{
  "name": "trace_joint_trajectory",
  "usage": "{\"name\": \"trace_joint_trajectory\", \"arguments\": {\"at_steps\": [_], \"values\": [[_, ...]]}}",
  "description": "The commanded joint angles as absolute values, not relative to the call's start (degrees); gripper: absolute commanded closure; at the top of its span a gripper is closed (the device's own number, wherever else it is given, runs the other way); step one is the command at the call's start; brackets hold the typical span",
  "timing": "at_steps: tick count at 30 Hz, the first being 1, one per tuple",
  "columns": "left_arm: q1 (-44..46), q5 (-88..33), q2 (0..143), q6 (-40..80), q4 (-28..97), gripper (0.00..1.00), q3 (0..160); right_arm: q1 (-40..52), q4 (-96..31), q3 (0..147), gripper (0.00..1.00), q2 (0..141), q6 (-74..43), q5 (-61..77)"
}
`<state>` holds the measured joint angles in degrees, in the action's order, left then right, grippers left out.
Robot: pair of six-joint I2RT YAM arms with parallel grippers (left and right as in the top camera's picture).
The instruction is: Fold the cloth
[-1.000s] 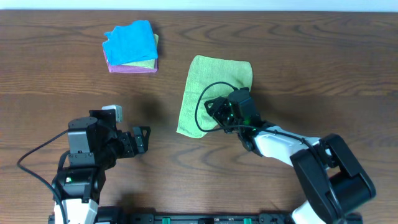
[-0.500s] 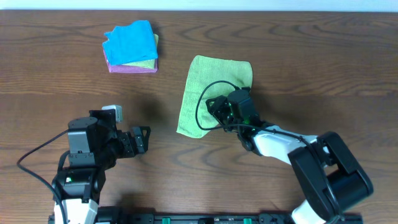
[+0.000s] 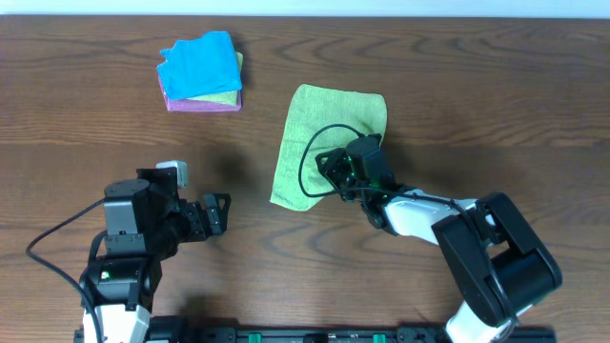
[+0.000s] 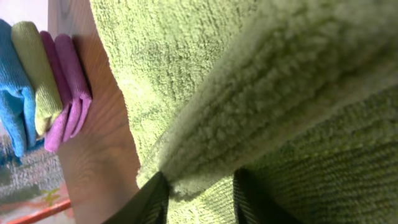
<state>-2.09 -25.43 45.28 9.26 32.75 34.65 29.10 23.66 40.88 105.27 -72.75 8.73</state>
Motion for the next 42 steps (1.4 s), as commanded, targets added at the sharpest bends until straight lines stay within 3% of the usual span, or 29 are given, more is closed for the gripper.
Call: {"name": "trace_joint_trajectory", "arguments": {"at_steps": [1, 6, 17, 29, 36, 42], "values": [[-1.85, -25.04, 45.25, 9.91, 32.69, 0.05, 36.23, 28.42, 23.64, 41.95, 0.73, 105.89, -72.58, 7.16], [-1.85, -25.04, 45.25, 9.91, 32.69, 0.05, 36.23, 28.4, 25.28, 41.98, 0.99, 105.89, -70.61, 7.16], [-1.85, -25.08, 45.25, 10.41, 32.71, 0.05, 36.23, 25.12, 27.64, 42.02, 0.99, 101.08, -64.6, 14.5], [-1.85, -25.1, 45.25, 19.22, 32.75, 0.05, 36.23, 23.88, 0.91, 42.02, 0.99, 85.73, -55.55, 16.84], [-1.85, -25.1, 45.34, 33.63, 33.43, 0.05, 36.12, 22.44, -14.81, 42.02, 0.99, 76.42, -52.58, 15.92], [-1.83, -25.71, 45.6, 37.82, 35.73, 0.05, 36.1, 20.34, -28.62, 42.02, 0.99, 70.17, -49.23, 10.76]]}}
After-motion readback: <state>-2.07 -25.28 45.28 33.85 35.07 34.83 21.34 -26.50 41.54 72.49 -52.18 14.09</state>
